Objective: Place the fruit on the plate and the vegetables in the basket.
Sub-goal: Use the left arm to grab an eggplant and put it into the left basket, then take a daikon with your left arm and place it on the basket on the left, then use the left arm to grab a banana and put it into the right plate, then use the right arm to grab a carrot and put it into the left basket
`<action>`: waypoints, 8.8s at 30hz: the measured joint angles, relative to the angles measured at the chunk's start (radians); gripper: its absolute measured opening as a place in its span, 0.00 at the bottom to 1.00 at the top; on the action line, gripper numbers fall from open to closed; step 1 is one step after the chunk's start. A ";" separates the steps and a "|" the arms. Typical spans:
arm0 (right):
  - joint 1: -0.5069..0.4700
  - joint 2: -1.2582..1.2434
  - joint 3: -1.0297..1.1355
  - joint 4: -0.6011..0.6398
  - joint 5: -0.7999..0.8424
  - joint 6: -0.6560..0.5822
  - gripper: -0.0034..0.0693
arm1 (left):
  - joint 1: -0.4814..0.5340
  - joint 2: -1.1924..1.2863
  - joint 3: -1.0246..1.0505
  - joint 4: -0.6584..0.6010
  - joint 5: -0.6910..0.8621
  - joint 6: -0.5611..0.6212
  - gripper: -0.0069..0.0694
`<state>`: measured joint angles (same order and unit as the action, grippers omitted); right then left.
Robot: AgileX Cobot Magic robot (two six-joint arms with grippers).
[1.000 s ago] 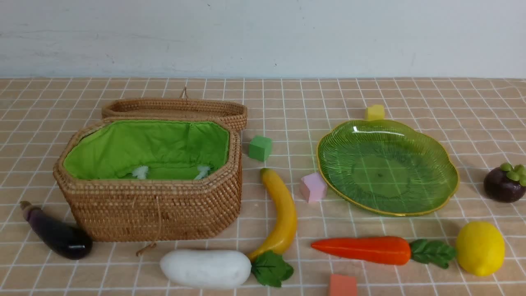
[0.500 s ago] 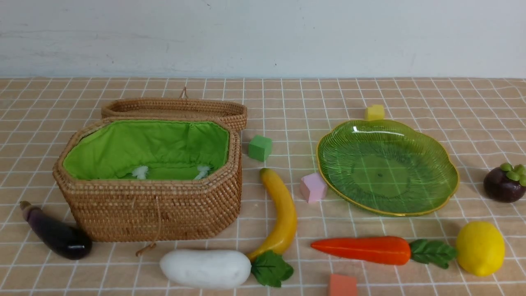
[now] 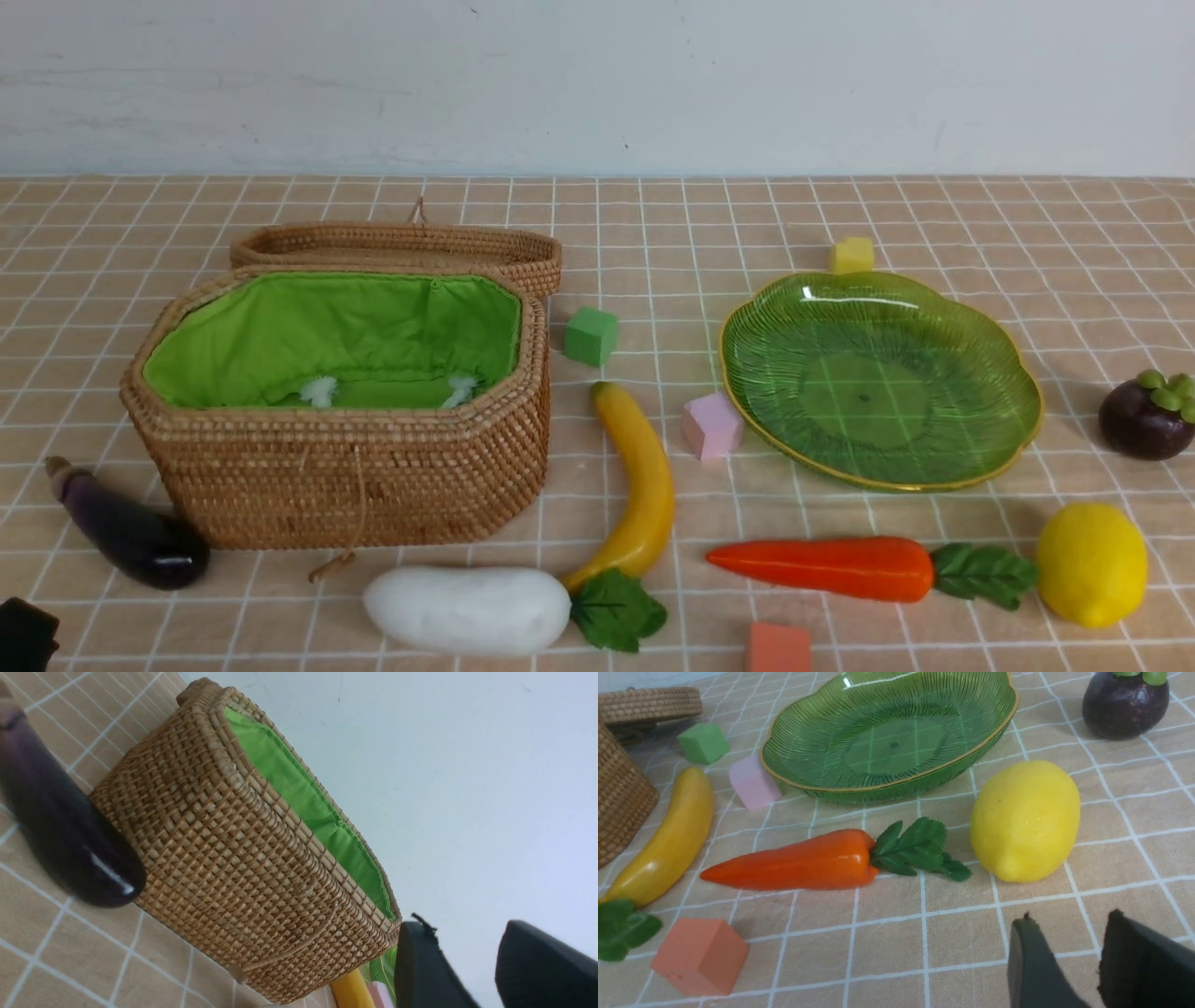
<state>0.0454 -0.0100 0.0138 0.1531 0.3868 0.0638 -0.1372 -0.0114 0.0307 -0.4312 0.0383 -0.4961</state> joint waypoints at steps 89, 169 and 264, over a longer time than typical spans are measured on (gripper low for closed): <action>0.164 0.554 -0.808 0.447 0.756 -0.475 0.19 | 0.498 1.956 -1.329 0.372 0.688 0.251 0.23; 0.164 0.487 -0.888 0.420 0.874 -0.451 0.21 | -0.641 1.778 -1.194 0.625 0.796 1.169 0.71; 0.164 0.605 -0.898 0.165 0.721 -0.180 0.28 | -0.658 1.960 -2.221 0.399 1.121 0.531 0.65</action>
<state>0.2089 0.5954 -0.8843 0.3178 1.1079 -0.1162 -0.7951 1.9489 -2.1905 -0.0324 1.1593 0.0349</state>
